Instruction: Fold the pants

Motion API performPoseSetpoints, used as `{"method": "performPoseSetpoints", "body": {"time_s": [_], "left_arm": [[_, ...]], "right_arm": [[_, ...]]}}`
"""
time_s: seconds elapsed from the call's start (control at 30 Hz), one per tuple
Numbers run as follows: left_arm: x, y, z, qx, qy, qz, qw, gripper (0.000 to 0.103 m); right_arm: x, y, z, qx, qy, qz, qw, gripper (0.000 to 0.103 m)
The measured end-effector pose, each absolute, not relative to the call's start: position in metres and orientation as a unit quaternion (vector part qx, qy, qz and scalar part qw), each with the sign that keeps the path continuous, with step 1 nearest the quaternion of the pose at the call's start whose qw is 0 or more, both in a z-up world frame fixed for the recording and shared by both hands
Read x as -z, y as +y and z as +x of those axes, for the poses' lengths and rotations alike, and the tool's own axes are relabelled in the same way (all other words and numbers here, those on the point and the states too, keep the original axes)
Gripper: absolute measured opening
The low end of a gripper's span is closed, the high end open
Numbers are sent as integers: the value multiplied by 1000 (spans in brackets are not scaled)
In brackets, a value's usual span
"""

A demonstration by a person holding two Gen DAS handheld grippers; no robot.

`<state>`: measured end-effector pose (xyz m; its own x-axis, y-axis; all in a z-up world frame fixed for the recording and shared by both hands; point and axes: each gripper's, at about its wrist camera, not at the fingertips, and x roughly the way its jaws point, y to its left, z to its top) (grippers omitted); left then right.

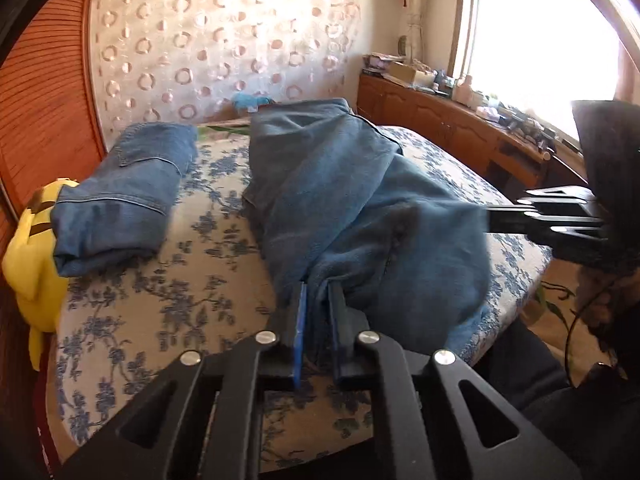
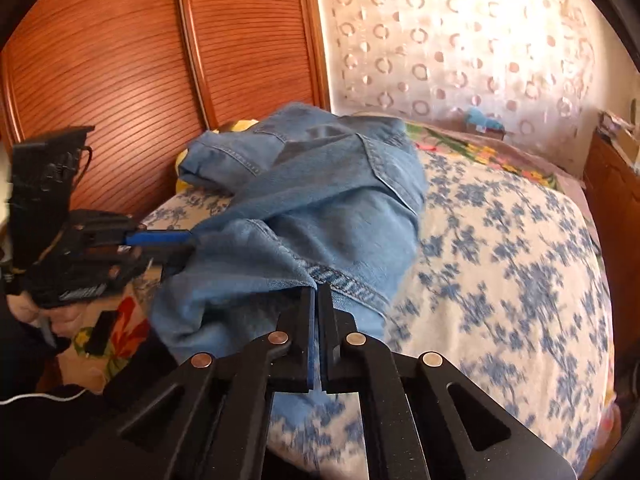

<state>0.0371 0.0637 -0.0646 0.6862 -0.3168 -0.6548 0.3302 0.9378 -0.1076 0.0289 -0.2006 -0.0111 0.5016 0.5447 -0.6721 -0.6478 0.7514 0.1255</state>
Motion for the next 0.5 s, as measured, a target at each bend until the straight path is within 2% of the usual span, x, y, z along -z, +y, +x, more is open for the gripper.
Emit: {"method": "performPoseSetpoints", "body": {"time_s": [0.27, 0.5], "left_arm": [[58, 69, 10, 187, 334, 14, 924, 5], [54, 58, -2, 195, 326, 29, 925, 5]], "right_arm": [[18, -236, 3, -328, 388, -64, 859, 0], [2, -238, 16, -314, 358, -48, 878, 0]]}}
